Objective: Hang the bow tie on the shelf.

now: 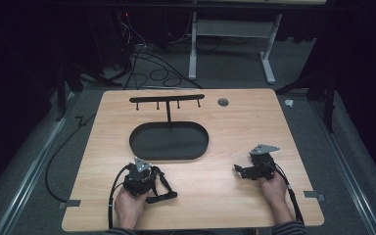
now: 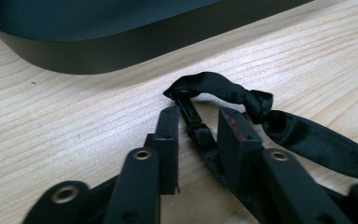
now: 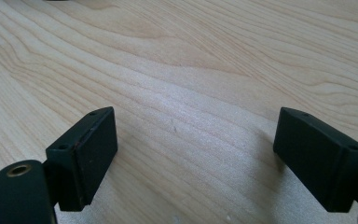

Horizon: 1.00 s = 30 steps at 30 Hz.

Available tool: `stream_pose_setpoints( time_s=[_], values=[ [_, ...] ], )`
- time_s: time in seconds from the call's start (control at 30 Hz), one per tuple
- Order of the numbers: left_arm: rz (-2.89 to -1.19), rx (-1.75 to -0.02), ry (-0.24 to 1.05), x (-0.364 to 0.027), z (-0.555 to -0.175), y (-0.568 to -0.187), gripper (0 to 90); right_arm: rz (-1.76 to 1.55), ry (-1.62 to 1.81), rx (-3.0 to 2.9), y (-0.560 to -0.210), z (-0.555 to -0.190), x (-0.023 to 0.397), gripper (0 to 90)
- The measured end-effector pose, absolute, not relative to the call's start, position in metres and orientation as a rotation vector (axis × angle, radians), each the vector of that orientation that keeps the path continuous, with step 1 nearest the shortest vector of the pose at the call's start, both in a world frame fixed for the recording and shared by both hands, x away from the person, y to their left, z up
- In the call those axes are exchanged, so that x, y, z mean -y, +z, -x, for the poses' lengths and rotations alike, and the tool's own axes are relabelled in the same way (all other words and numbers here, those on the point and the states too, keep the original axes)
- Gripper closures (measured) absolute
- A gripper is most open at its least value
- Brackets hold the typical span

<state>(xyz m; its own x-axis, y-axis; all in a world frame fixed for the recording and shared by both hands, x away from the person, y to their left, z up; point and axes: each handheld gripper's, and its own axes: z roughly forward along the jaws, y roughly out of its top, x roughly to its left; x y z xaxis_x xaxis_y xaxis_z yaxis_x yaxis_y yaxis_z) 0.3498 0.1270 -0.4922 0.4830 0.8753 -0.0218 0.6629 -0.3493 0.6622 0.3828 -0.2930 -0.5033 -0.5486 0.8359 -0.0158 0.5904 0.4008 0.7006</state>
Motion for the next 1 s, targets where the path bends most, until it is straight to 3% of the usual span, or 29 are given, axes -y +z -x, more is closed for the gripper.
stream_pose_setpoints(
  time_s=[0.27, 0.57, 1.0],
  values=[
    [-2.123, -1.262, 0.444, -0.127, -0.351, -0.492, 86.6, -1.231, 0.927, -2.300, -0.503, -0.383, 0.293, 14.3],
    [-2.068, -1.265, 0.361, -0.134, -0.353, -0.493, 88.1, -1.231, 0.926, -2.300, -0.503, -0.383, 0.293, 14.3],
    [-2.008, -1.142, 0.385, -0.131, -0.342, -0.460, 88.1, -1.230, 0.925, -2.302, -0.503, -0.383, 0.293, 14.3]
  ],
)
